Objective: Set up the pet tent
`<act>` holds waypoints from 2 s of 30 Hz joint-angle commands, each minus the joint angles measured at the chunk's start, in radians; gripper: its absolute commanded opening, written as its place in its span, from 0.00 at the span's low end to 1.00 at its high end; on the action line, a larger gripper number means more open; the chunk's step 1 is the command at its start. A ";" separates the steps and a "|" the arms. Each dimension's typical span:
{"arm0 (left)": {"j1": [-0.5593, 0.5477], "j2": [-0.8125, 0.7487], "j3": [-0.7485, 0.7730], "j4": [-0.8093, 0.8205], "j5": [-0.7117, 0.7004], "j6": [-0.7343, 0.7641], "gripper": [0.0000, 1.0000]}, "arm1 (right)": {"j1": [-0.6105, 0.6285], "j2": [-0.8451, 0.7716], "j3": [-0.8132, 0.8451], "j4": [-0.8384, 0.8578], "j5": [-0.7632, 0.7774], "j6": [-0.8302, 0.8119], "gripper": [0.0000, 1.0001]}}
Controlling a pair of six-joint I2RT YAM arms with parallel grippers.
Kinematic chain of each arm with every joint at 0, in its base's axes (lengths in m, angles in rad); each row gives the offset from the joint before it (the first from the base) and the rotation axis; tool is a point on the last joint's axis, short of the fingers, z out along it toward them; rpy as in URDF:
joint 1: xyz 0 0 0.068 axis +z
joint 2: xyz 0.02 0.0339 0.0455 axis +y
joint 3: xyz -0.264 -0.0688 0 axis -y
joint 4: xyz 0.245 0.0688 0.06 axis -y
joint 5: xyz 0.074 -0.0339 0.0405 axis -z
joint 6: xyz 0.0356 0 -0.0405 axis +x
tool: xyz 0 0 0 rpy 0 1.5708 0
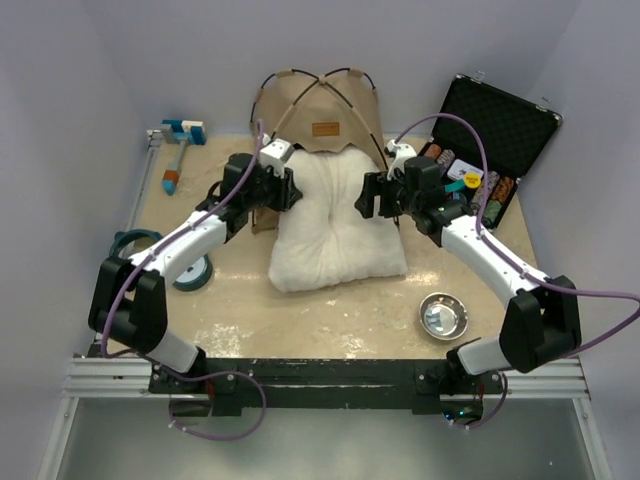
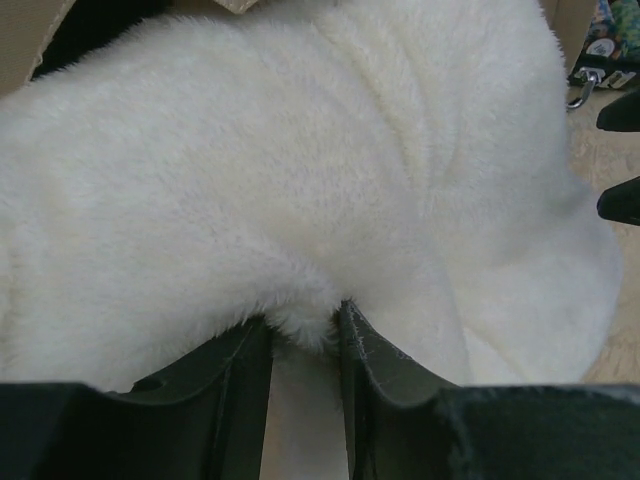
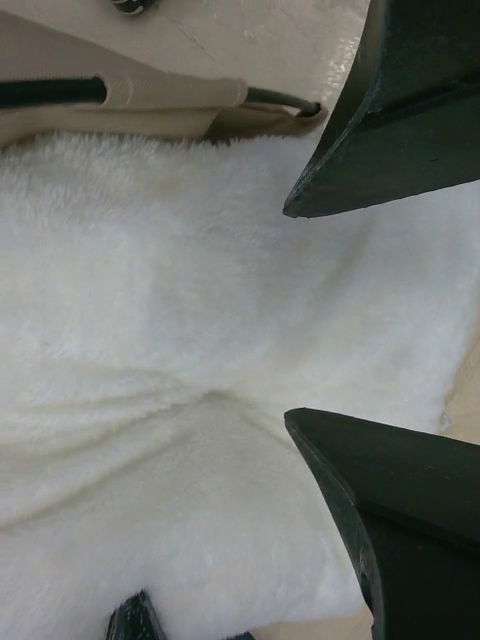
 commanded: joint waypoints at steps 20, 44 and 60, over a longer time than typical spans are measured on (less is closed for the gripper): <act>-0.091 0.352 0.396 -0.091 -0.277 0.598 0.53 | -0.168 0.144 0.210 0.229 0.019 -0.061 0.70; 0.131 -0.215 0.039 -0.195 0.119 0.161 1.00 | -0.243 -0.094 -0.017 -0.191 -0.158 -0.090 0.89; 0.159 -0.447 -0.458 -0.285 0.033 -0.071 1.00 | -0.071 -0.154 -0.338 0.017 -0.218 0.049 0.99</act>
